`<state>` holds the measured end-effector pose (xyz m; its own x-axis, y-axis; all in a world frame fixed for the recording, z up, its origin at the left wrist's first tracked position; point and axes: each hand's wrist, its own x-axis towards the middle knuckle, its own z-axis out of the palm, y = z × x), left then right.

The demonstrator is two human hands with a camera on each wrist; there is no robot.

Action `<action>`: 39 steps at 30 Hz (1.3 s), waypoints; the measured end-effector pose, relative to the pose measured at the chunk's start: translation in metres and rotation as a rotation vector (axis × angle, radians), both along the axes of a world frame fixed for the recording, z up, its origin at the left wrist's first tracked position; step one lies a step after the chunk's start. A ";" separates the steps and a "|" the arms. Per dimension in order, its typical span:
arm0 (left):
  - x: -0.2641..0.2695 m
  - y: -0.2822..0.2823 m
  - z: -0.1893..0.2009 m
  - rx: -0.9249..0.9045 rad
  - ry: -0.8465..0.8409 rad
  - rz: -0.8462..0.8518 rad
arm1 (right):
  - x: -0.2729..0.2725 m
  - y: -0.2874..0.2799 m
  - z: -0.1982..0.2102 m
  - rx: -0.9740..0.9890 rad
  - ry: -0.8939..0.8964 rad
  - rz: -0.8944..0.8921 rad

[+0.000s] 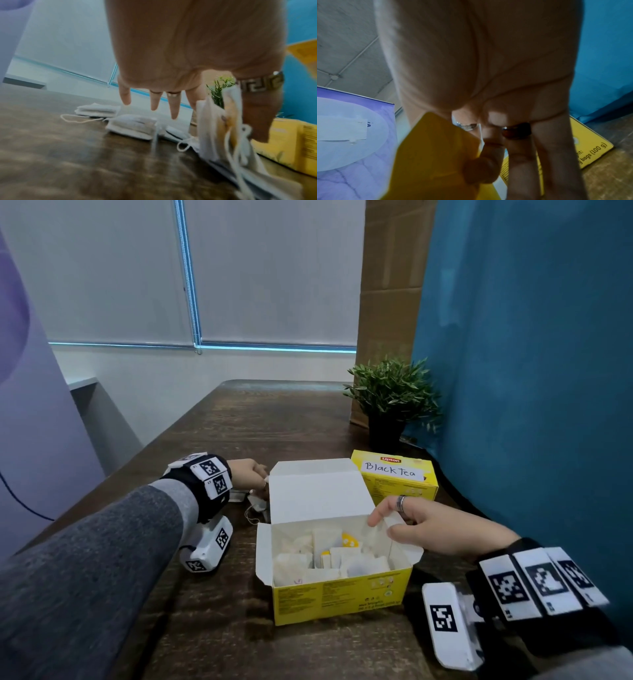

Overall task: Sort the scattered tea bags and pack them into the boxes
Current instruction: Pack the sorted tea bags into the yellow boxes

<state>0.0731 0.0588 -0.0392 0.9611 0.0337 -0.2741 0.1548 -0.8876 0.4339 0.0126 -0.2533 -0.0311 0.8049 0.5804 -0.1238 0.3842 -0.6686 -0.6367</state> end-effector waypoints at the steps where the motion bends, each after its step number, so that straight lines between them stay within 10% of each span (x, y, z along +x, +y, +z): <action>1: 0.001 0.000 -0.001 -0.012 0.000 -0.026 | 0.000 0.000 0.000 -0.004 0.000 0.002; 15: -0.019 -0.018 0.018 0.167 0.007 -0.226 | -0.001 -0.001 0.000 -0.041 -0.025 -0.007; 23: -0.047 0.002 0.056 -0.241 -0.233 0.041 | -0.004 -0.001 0.003 -0.044 -0.020 -0.008; 29: -0.083 -0.025 0.096 -0.898 -0.230 -0.009 | -0.008 0.001 0.006 -0.027 -0.008 -0.018; 35: -0.083 -0.074 0.100 -0.591 -0.293 -0.092 | -0.008 0.001 0.007 -0.034 -0.017 -0.021; 39: -0.081 -0.101 0.085 -0.881 -0.094 -0.093 | -0.008 0.000 0.007 -0.049 -0.037 -0.012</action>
